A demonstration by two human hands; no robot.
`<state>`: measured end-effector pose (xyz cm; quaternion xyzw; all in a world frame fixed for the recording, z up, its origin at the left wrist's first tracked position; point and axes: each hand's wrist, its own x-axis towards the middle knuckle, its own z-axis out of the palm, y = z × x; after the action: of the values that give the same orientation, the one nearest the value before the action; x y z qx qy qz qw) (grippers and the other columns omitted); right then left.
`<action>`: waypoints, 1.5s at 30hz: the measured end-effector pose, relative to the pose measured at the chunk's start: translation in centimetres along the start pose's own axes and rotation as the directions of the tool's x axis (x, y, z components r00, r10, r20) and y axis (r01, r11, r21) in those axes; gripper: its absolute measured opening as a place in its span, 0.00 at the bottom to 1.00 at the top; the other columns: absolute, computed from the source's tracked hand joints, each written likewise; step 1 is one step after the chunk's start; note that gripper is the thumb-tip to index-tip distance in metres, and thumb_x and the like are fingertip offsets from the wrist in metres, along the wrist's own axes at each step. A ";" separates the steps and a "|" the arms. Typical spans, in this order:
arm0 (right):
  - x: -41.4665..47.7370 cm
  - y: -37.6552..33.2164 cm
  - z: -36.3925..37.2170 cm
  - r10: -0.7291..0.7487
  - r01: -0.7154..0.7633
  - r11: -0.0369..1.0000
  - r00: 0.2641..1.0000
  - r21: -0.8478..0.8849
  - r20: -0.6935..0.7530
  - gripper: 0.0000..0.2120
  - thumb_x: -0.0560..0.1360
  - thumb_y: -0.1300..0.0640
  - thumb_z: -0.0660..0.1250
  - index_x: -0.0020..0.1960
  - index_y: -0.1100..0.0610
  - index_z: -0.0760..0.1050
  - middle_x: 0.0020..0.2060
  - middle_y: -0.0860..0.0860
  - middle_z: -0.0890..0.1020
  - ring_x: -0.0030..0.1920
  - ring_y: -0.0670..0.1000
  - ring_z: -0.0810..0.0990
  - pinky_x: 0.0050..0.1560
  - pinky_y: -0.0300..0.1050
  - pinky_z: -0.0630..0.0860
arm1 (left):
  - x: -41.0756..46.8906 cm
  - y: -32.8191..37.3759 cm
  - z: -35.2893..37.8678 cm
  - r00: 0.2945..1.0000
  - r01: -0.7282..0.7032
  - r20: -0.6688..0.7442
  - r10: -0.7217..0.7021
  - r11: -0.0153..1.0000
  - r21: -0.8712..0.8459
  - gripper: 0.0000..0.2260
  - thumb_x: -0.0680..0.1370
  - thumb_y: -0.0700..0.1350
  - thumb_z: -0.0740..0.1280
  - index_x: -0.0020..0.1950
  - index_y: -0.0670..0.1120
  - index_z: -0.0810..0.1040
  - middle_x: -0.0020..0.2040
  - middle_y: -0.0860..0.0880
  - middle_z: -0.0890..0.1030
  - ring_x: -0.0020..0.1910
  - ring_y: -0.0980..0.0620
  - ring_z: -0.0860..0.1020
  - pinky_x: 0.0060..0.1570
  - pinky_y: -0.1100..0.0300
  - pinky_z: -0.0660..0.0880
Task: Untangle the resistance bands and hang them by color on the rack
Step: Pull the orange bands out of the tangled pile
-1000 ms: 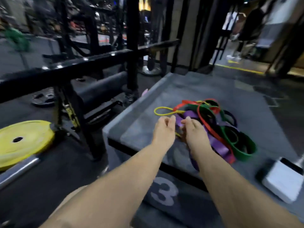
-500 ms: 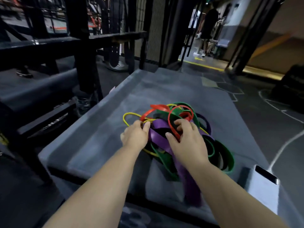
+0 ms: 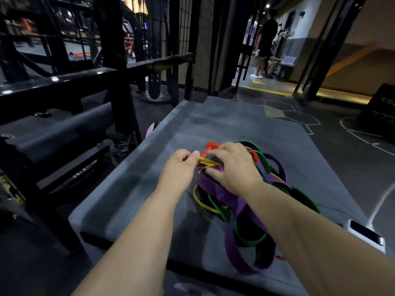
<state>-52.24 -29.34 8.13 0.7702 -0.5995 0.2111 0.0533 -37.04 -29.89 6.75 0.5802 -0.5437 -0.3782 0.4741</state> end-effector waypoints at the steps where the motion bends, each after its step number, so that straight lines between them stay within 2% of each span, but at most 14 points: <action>1: 0.1 -0.3 -0.1 -0.016 0.017 1.000 0.999 -0.026 0.044 0.19 0.72 0.43 0.70 0.61 0.46 0.77 0.58 0.47 0.76 0.61 0.54 0.69 0.64 0.50 0.65 | -0.3 0.6 -0.4 1.000 -0.029 0.001 0.029 0.999 -0.036 0.18 0.73 0.59 0.63 0.36 0.45 0.74 0.38 0.45 0.79 0.47 0.42 0.79 0.52 0.46 0.75; 6: 0.6 -0.9 -0.8 -0.008 0.002 0.999 0.985 0.032 0.174 0.12 0.79 0.40 0.59 0.52 0.41 0.79 0.51 0.41 0.77 0.60 0.48 0.65 0.62 0.52 0.62 | -1.0 2.5 -3.0 0.992 -0.123 -0.017 0.123 0.956 -0.267 0.14 0.72 0.56 0.66 0.30 0.50 0.74 0.28 0.57 0.75 0.36 0.50 0.77 0.48 0.49 0.75; 10: 0.6 0.1 -1.9 0.058 -0.059 0.998 0.980 -0.003 0.191 0.13 0.77 0.37 0.60 0.38 0.41 0.73 0.48 0.45 0.77 0.62 0.48 0.64 0.55 0.47 0.57 | -1.2 3.4 -5.3 0.992 -0.128 -0.085 0.099 0.858 -0.498 0.16 0.77 0.50 0.68 0.28 0.51 0.74 0.29 0.55 0.74 0.32 0.55 0.75 0.52 0.48 0.76; 13: 0.2 0.1 -2.3 0.099 -0.076 0.987 0.982 -0.143 0.158 0.15 0.73 0.33 0.63 0.49 0.44 0.75 0.52 0.44 0.77 0.64 0.49 0.65 0.57 0.51 0.59 | -2.2 4.7 -6.2 0.989 -0.150 -0.085 0.124 0.793 -0.591 0.16 0.79 0.45 0.66 0.31 0.47 0.73 0.32 0.52 0.72 0.32 0.56 0.73 0.51 0.53 0.76; 16: 0.0 -1.5 -1.9 0.019 0.004 0.967 0.996 -0.254 0.088 0.27 0.69 0.31 0.66 0.63 0.43 0.71 0.59 0.43 0.77 0.65 0.51 0.67 0.59 0.51 0.60 | -3.6 5.7 -6.0 0.992 -0.099 -0.004 0.125 0.771 -0.629 0.15 0.80 0.45 0.65 0.33 0.45 0.72 0.29 0.54 0.71 0.28 0.58 0.73 0.51 0.51 0.74; 20: 0.5 -3.7 -1.4 -0.104 0.101 0.989 0.994 0.104 0.032 0.38 0.67 0.38 0.74 0.72 0.46 0.66 0.66 0.43 0.74 0.67 0.49 0.71 0.65 0.47 0.64 | -5.0 6.2 -6.0 0.988 0.045 0.133 0.073 0.696 -0.717 0.13 0.80 0.43 0.63 0.36 0.42 0.72 0.26 0.53 0.69 0.24 0.57 0.73 0.45 0.55 0.75; 23: 0.1 -4.9 -1.3 -0.150 0.103 0.911 0.985 0.400 0.088 0.32 0.69 0.49 0.76 0.70 0.42 0.69 0.58 0.39 0.78 0.56 0.48 0.79 0.58 0.43 0.73 | -5.1 6.0 -6.6 0.978 0.087 0.189 0.082 0.669 -0.739 0.13 0.80 0.43 0.62 0.37 0.41 0.73 0.27 0.51 0.70 0.26 0.56 0.74 0.42 0.59 0.78; 27: -0.5 -5.3 -0.5 -0.128 0.028 0.892 0.973 0.451 0.193 0.13 0.75 0.50 0.71 0.59 0.47 0.78 0.46 0.38 0.78 0.50 0.44 0.78 0.57 0.45 0.75 | -4.9 5.4 -6.6 0.969 0.141 0.239 0.062 0.655 -0.743 0.11 0.80 0.43 0.63 0.41 0.39 0.74 0.29 0.50 0.73 0.29 0.53 0.76 0.36 0.62 0.79; 29: -0.7 -5.1 -0.9 -0.107 -0.043 0.841 0.964 0.539 0.243 0.04 0.79 0.53 0.66 0.50 0.52 0.80 0.43 0.42 0.80 0.46 0.39 0.79 0.55 0.39 0.74 | -5.0 5.4 -6.4 0.969 0.151 0.240 0.053 0.644 -0.750 0.11 0.80 0.43 0.63 0.40 0.39 0.76 0.30 0.49 0.72 0.28 0.52 0.77 0.36 0.61 0.79; 32: -1.1 -4.5 -2.0 -0.025 -0.146 0.768 0.966 0.624 0.257 0.10 0.81 0.55 0.62 0.43 0.56 0.77 0.34 0.46 0.80 0.35 0.37 0.76 0.46 0.35 0.73 | -4.7 5.2 -6.2 0.981 0.147 0.192 0.003 0.634 -0.759 0.11 0.80 0.42 0.63 0.40 0.40 0.77 0.32 0.49 0.71 0.26 0.56 0.76 0.36 0.61 0.79; 35: -2.0 -2.9 -2.7 0.025 -0.131 0.828 0.980 0.546 0.197 0.13 0.78 0.50 0.67 0.41 0.59 0.74 0.31 0.49 0.74 0.32 0.44 0.70 0.37 0.39 0.69 | -4.0 4.2 -5.9 0.983 0.176 0.164 -0.079 0.640 -0.748 0.10 0.80 0.42 0.64 0.39 0.41 0.76 0.33 0.49 0.72 0.26 0.58 0.74 0.33 0.63 0.79; 38: -3.2 -1.9 -3.5 0.063 -0.119 0.800 0.991 0.589 0.116 0.11 0.79 0.52 0.66 0.41 0.56 0.75 0.32 0.47 0.73 0.34 0.44 0.71 0.40 0.43 0.73 | -3.9 3.3 -4.8 0.975 0.219 0.182 -0.127 0.682 -0.698 0.11 0.80 0.43 0.64 0.39 0.41 0.75 0.34 0.48 0.71 0.25 0.58 0.74 0.33 0.62 0.79; 40: -4.0 -1.9 -4.4 0.125 -0.120 0.751 0.991 0.649 0.039 0.12 0.81 0.56 0.62 0.39 0.53 0.74 0.32 0.46 0.72 0.35 0.44 0.72 0.43 0.46 0.75 | -4.2 3.1 -3.8 0.965 0.249 0.223 -0.135 0.735 -0.631 0.11 0.81 0.42 0.63 0.40 0.41 0.75 0.34 0.47 0.73 0.25 0.57 0.75 0.33 0.62 0.79; 45: -7.1 -2.6 -5.1 0.244 -0.131 0.611 0.969 0.780 -0.028 0.14 0.82 0.55 0.59 0.39 0.57 0.68 0.31 0.49 0.68 0.30 0.42 0.66 0.34 0.34 0.66 | -5.7 3.1 -0.9 0.891 0.387 0.412 -0.193 0.797 -0.464 0.10 0.82 0.44 0.60 0.44 0.43 0.76 0.36 0.47 0.77 0.34 0.51 0.75 0.32 0.61 0.79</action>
<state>-52.45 -20.57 10.41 0.6356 -0.5235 0.5018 -0.2649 -37.73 -23.96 9.54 0.4274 -0.3937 -0.6786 0.4493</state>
